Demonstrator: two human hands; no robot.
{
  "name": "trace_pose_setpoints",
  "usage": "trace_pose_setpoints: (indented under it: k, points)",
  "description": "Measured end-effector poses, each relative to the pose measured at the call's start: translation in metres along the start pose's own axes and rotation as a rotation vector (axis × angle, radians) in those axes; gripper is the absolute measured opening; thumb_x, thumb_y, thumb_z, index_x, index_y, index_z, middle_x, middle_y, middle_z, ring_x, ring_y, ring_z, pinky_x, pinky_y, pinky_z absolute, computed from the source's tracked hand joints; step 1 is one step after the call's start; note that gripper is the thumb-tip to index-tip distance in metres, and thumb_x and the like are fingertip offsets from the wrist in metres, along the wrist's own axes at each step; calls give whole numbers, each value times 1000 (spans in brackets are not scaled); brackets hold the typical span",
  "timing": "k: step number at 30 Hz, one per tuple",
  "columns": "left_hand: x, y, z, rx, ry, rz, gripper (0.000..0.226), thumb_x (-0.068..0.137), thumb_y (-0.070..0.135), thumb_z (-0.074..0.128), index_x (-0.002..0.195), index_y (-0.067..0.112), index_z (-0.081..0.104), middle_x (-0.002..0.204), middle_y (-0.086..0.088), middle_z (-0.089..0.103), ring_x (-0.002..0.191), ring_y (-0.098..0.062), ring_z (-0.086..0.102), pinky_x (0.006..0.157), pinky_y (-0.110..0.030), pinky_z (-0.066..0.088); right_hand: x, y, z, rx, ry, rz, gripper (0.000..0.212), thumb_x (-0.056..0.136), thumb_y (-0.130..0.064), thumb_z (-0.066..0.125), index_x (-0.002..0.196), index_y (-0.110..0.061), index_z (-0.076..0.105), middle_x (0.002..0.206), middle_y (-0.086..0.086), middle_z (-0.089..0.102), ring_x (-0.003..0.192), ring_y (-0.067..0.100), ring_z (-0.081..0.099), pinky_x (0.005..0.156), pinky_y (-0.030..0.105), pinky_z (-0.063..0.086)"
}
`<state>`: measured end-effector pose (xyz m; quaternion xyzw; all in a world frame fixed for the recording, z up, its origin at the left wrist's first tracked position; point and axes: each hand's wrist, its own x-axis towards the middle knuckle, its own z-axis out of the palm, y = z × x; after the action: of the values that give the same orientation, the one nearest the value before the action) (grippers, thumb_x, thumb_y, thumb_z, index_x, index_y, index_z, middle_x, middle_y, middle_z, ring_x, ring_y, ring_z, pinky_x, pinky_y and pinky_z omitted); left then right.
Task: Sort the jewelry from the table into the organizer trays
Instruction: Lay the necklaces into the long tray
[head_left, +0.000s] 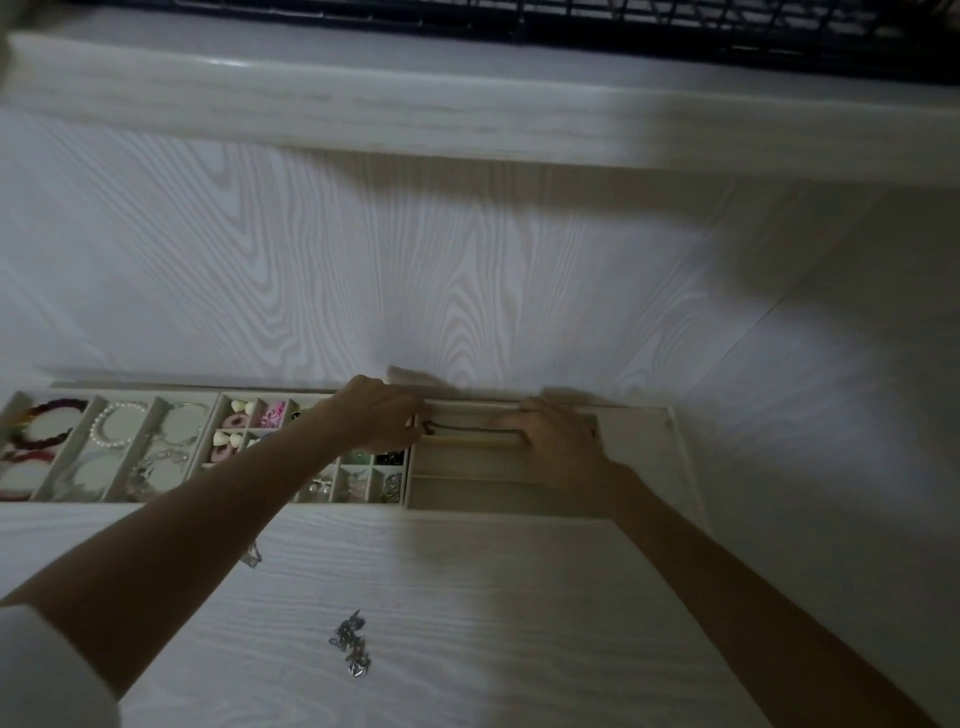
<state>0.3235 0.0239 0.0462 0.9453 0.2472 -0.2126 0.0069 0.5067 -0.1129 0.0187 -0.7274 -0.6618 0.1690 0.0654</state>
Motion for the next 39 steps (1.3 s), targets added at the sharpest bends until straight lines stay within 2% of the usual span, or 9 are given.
trace_pose_setpoints:
  k: [8, 12, 17, 23, 27, 30, 34, 36, 39]
  points:
    - [3, -2, 2, 35, -52, -14, 47, 94, 30, 42, 141, 36, 39, 122, -2, 61, 102, -20, 61, 74, -27, 38, 45, -35, 32, 1, -121, -28, 43, 85, -7, 48, 120, -26, 64, 114, 4, 68, 97, 25, 64, 78, 34, 53]
    - [5, -4, 2, 27, -63, -24, 44, 93, 30, 42, 137, 32, 45, 122, -1, 61, 102, -19, 60, 74, -27, 37, 52, -38, 32, -41, -102, -50, 33, 89, -18, 52, 115, -34, 64, 111, -3, 68, 100, 22, 64, 78, 33, 52]
    - [5, -3, -3, 6, -53, -11, 45, 94, 28, 40, 139, 33, 43, 131, -2, 57, 109, -20, 57, 77, -27, 36, 58, -39, 34, -30, -97, -41, 36, 92, -8, 48, 120, -24, 63, 114, 1, 67, 101, 21, 63, 72, 25, 41]
    - [2, -1, -7, -29, -44, -26, 46, 95, 31, 41, 141, 33, 38, 132, -3, 56, 111, -23, 57, 83, -30, 41, 50, -47, 13, -6, -112, -89, 44, 91, -4, 47, 124, -30, 62, 117, 1, 66, 102, 22, 62, 76, 26, 42]
    - [-19, -2, -17, -228, 8, -64, 49, 93, 31, 48, 141, 37, 37, 114, -4, 65, 100, -22, 61, 78, -28, 40, 22, -54, -5, 323, -64, -25, 41, 89, -3, 51, 121, -26, 63, 99, -15, 61, 71, -1, 55, 65, 22, 43]
    - [-63, -4, -15, -524, 78, -147, 40, 92, 32, 51, 132, 36, 49, 95, 3, 66, 84, -13, 58, 76, -27, 44, -21, -56, -7, 373, -119, -35, 35, 90, -9, 52, 120, -23, 63, 90, -21, 52, 66, -10, 45, 66, 18, 38]
    - [-134, -3, 22, -731, 131, -279, 24, 93, 34, 52, 114, 46, 55, 83, 14, 58, 71, -4, 55, 62, -21, 39, -80, -66, 23, 356, -343, -112, 33, 93, -15, 52, 123, -27, 59, 104, -9, 58, 81, 3, 53, 73, 20, 43]
    - [-156, -2, 48, -768, 86, -361, 21, 94, 38, 51, 113, 45, 56, 96, 13, 61, 82, -7, 59, 69, -24, 42, -95, -79, 45, 336, -413, -121, 36, 94, -19, 52, 129, -26, 53, 116, 0, 57, 98, 12, 53, 84, 27, 44]
    - [-181, 4, 89, -764, -15, -470, 26, 95, 35, 51, 120, 37, 59, 114, 11, 62, 99, -9, 60, 85, -27, 48, -101, -107, 75, 302, -350, -145, 43, 93, -23, 52, 135, -27, 46, 130, 0, 51, 116, 16, 47, 94, 30, 41]
